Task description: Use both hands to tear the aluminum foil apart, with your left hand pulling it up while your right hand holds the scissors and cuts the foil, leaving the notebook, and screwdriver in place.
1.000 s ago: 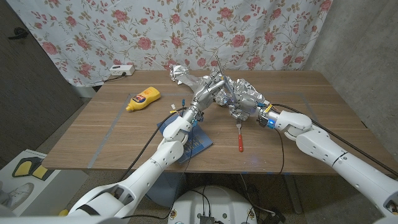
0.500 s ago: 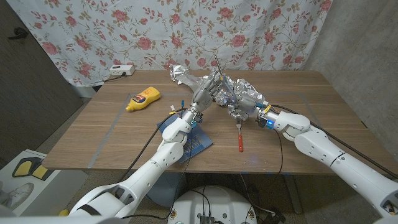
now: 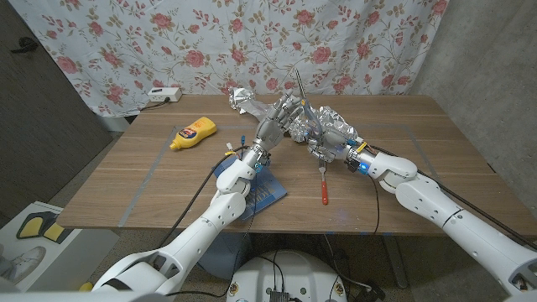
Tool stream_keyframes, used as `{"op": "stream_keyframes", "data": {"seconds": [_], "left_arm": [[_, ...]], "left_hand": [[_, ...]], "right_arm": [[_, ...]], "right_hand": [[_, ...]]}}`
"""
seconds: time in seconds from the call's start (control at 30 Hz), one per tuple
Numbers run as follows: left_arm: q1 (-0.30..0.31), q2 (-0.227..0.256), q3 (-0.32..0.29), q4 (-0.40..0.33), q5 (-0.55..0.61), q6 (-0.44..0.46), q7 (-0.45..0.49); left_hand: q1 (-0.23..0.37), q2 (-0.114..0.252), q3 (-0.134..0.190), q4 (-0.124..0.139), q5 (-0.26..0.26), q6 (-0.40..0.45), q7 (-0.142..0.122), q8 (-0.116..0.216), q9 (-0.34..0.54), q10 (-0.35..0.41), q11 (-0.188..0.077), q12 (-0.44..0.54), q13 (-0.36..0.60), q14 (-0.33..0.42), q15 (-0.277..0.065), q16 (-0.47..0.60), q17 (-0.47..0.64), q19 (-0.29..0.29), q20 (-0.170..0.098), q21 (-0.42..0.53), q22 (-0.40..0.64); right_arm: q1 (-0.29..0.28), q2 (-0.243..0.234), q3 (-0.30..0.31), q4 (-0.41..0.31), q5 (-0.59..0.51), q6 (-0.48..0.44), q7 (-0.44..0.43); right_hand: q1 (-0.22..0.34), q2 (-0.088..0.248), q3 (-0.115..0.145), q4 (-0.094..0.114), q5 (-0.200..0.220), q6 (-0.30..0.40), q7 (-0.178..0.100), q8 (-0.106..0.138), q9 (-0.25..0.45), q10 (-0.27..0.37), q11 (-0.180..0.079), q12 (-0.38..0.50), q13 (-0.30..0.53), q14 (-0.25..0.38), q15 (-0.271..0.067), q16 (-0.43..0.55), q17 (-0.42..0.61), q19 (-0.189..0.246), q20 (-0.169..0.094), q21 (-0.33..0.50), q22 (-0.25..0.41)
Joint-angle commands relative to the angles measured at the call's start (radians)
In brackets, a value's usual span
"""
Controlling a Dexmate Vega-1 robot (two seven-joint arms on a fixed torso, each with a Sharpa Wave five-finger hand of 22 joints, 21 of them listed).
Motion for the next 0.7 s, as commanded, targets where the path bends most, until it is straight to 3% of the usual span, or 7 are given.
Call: {"op": "stream_keyframes", "data": {"seconds": [0.03,0.6,0.7], "left_arm": [[0.038,0.047,-0.021,-0.091,0.011,-0.014,0.043],[0.092,0.105,-0.036,-0.191,0.052,-0.034,0.145],[0.104,0.116,-0.038,-0.207,0.065,-0.038,0.167]], "left_hand": [[-0.009,-0.001,-0.006,0.0,0.006,0.004,-0.005,0.004,0.002,0.008,-0.007,0.0,0.003,-0.005,-0.001,0.001,-0.003,0.002,0.0,0.003,0.001],[-0.01,0.0,-0.007,-0.002,0.01,0.012,-0.002,0.007,0.001,0.019,-0.01,-0.002,0.001,-0.009,0.004,0.003,-0.018,0.007,-0.002,0.005,0.001],[-0.01,0.0,-0.007,-0.003,0.011,0.016,-0.005,0.008,0.001,0.021,-0.01,-0.003,0.0,-0.009,0.005,0.004,-0.021,0.008,-0.002,0.006,0.001]], "right_arm": [[-0.03,0.0,0.036,-0.037,0.06,-0.042,-0.055],[-0.032,-0.038,0.064,-0.079,0.147,-0.148,-0.019],[-0.031,-0.044,0.064,-0.084,0.143,-0.153,-0.017]], "right_hand": [[-0.003,0.005,-0.006,-0.003,0.005,0.004,0.017,-0.004,0.001,0.175,-0.165,0.168,0.001,0.005,-0.011,0.009,0.004,0.013,-0.039,0.017,0.024],[-0.008,0.018,-0.008,0.003,0.008,-0.012,0.028,-0.015,-0.006,0.162,-0.164,0.167,0.001,0.012,-0.011,0.01,0.004,-0.003,-0.039,0.016,0.033],[-0.058,-0.001,-0.036,0.026,0.007,0.001,0.036,-0.016,-0.013,0.161,-0.165,0.168,0.0,0.012,-0.011,0.009,0.004,0.009,-0.038,0.023,0.04]]}}
